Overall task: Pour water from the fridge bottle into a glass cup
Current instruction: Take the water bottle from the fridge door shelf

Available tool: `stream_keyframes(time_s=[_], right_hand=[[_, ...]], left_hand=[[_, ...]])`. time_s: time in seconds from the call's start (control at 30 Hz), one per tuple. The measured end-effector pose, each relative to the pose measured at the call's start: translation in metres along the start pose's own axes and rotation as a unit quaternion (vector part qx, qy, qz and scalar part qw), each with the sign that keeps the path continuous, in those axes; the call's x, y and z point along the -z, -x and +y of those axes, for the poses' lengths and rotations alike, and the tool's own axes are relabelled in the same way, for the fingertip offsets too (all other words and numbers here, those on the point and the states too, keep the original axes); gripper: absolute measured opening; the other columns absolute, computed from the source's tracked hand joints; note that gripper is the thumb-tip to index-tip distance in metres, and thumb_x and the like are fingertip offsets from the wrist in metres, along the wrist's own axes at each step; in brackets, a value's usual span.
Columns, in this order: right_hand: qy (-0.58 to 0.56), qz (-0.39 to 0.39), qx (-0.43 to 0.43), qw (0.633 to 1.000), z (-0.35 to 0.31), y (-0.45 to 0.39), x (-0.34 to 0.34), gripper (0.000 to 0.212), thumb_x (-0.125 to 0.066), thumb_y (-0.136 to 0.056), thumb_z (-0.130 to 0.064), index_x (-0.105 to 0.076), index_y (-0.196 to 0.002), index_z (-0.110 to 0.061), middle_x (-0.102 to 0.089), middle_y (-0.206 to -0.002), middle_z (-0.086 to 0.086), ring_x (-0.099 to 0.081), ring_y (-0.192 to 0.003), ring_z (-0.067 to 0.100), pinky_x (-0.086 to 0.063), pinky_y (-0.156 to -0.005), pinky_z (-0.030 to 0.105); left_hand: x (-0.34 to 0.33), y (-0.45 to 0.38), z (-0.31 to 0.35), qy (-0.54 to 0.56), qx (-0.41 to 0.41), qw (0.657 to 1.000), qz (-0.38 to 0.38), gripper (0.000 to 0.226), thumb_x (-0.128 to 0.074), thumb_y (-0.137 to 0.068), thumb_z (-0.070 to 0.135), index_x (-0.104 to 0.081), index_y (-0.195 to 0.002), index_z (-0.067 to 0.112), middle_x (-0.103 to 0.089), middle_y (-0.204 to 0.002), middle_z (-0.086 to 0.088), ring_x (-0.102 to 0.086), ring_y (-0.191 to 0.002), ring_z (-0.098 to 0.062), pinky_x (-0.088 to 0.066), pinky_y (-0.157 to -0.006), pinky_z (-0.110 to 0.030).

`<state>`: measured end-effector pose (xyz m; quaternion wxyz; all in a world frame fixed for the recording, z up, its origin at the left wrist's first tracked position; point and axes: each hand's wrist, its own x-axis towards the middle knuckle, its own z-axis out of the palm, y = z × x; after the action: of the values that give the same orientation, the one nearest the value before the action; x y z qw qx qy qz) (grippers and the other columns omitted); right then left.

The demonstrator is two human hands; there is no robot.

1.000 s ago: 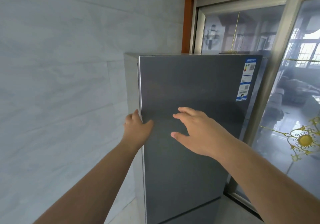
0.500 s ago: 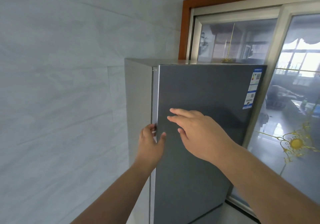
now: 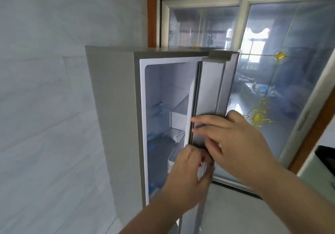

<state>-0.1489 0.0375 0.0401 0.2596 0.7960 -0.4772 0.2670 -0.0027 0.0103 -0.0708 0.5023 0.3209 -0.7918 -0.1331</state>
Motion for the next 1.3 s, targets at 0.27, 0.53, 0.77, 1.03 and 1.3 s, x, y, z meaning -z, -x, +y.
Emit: stream_keyframes(time_s=[0.27,0.53,0.77,1.03,1.3], right_hand=[[0.084,-0.038,-0.089,0.992,0.034,0.099,0.031,0.036,-0.061,-0.097,-0.025,-0.07,-0.131,-0.03,-0.027,-0.167,-0.021,-0.048,-0.093,0.026,-0.05,-0.08,0.038],[0.088,-0.032,-0.238,0.967,0.053,0.145,0.057,0.039,-0.065,-0.093,-0.025,-0.069,-0.132,-0.026,-0.02,-0.169,-0.02,-0.065,-0.102,0.017,-0.06,-0.071,0.034],[0.11,-0.048,-0.362,0.925,0.087,0.178,0.059,0.055,-0.06,-0.096,-0.038,-0.054,-0.149,-0.025,-0.01,-0.17,-0.024,-0.054,-0.127,0.01,-0.059,-0.085,0.029],[0.013,-0.098,-0.378,0.921,0.141,0.204,-0.01,0.036,-0.06,-0.097,-0.036,-0.067,-0.132,-0.027,-0.067,-0.127,-0.01,-0.06,-0.116,0.015,-0.055,-0.095,0.032],[-0.034,-0.184,-0.46,0.868,0.245,0.259,-0.078,0.035,-0.057,-0.101,-0.014,-0.076,-0.122,-0.034,-0.065,-0.138,-0.014,-0.061,-0.121,0.019,-0.05,-0.103,0.028]], left_hand=[[-0.068,-0.003,0.03,0.031,-0.208,0.971,-0.111,0.025,-0.061,-0.077,-0.005,-0.063,-0.098,0.009,-0.059,-0.103,-0.01,-0.054,-0.096,-0.027,-0.05,-0.087,-0.035],[-0.109,-0.016,0.014,-0.027,-0.178,0.957,-0.229,0.02,-0.056,-0.092,0.026,-0.068,-0.107,0.024,-0.067,-0.104,0.007,-0.062,-0.098,-0.016,-0.054,-0.084,-0.04],[-0.14,-0.047,-0.028,-0.103,-0.041,0.912,-0.395,0.056,-0.031,-0.095,0.05,-0.066,-0.134,0.03,-0.062,-0.141,0.01,-0.055,-0.132,-0.012,-0.035,-0.117,-0.023],[-0.213,-0.076,0.002,-0.136,-0.06,0.888,-0.435,0.062,-0.051,-0.108,0.016,-0.027,-0.163,0.032,-0.03,-0.169,0.011,-0.029,-0.154,-0.008,-0.014,-0.122,-0.016],[-0.29,-0.115,-0.001,-0.18,-0.034,0.893,-0.41,0.067,-0.049,-0.107,0.019,-0.019,-0.164,0.038,-0.017,-0.173,0.012,-0.009,-0.16,-0.012,-0.008,-0.128,-0.031]])
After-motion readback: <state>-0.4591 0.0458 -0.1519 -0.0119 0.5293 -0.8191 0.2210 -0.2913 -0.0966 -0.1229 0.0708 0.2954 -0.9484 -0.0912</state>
